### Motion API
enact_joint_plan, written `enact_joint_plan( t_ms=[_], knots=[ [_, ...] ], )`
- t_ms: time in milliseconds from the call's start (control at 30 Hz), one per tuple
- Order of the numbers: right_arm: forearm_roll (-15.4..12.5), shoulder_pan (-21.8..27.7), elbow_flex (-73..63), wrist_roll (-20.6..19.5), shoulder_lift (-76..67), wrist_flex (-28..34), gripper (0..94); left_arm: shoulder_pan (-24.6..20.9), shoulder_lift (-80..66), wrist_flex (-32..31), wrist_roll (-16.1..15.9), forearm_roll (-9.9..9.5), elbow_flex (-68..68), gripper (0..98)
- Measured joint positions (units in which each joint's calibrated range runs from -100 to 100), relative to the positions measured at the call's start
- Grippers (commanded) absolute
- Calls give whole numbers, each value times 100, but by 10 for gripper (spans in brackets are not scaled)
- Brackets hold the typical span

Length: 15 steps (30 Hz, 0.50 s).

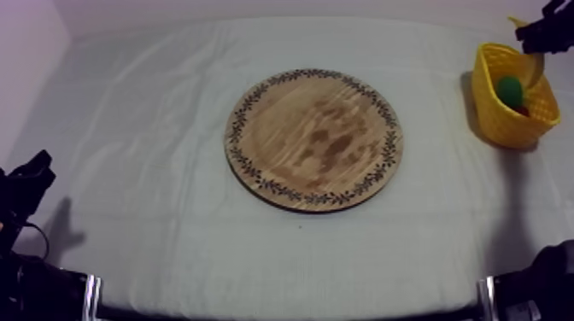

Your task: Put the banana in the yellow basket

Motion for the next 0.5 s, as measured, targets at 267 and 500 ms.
enact_joint_plan(
  t_ms=[267,500],
  knots=[
    [-235,86,16,283,679,-181,538,0,0,0,0,0,0,1],
    [-427,105,292,536,585,-445,478,0,0,0,0,0,0,1]
  ],
)
